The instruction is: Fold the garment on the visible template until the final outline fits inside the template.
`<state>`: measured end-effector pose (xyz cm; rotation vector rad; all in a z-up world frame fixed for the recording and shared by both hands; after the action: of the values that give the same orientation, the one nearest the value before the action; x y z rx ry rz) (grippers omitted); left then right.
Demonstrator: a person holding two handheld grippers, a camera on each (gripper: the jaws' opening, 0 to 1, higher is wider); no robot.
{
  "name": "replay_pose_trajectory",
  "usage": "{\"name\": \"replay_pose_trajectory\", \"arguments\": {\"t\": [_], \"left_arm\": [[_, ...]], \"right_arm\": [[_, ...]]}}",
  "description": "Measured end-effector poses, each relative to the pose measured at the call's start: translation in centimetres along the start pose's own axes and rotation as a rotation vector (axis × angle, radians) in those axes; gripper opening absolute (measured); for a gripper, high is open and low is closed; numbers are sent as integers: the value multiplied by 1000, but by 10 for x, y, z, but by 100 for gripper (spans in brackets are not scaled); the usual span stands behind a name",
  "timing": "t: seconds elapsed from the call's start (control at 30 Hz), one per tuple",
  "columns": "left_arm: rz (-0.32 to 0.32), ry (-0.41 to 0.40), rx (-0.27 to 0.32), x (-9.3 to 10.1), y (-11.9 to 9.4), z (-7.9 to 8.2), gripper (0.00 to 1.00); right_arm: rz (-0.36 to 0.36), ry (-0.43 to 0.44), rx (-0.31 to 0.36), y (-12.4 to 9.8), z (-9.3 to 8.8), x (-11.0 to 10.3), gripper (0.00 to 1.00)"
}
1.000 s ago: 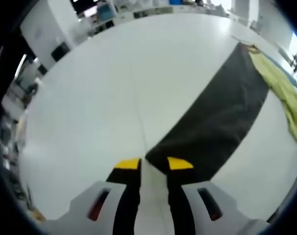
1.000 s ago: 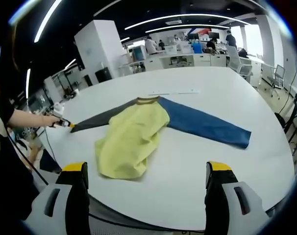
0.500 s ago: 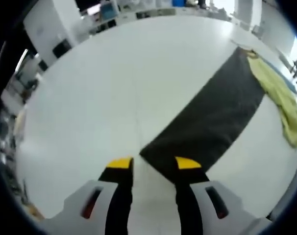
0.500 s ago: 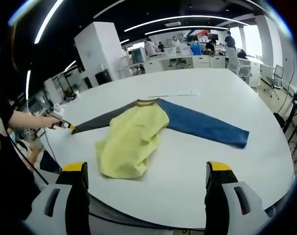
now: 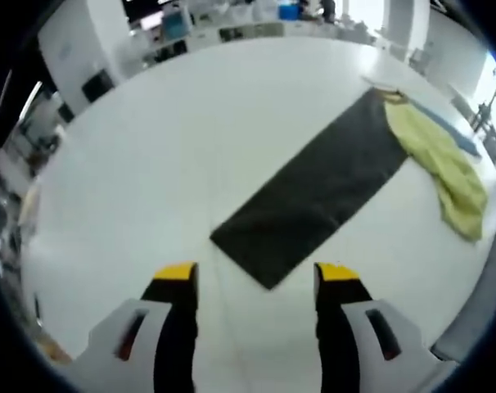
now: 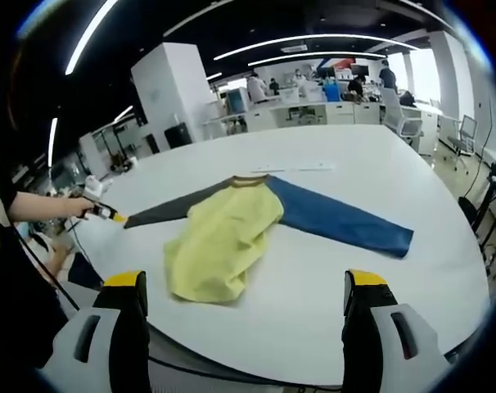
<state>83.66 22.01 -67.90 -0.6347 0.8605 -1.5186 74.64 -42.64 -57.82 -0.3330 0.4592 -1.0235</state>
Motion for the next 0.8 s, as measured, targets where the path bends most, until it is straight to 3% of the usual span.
{"name": "replay_pose_trajectory", "arguments": {"t": [0.4,0.8], "left_arm": [[-50,-7,4,42,-48,-28,73],[-102,-68,93,85,-98,-28,91]], "right_arm": [[-1,-26,20,-17,3,15,100],[27,-47,45,-22,7,20,100]]}}
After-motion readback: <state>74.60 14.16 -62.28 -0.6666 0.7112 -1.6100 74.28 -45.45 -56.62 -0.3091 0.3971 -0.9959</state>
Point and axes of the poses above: the point that each gripper's makers call its tool centre point, and the gripper's own axes: y roughly forward along the fingers, x roughly to its right, z roughly out of its top, the point moved 6 cm from there along -y, roughly backward along the fingers, and after that the axes turned 3 degrees about x, right-handed, at the moved point
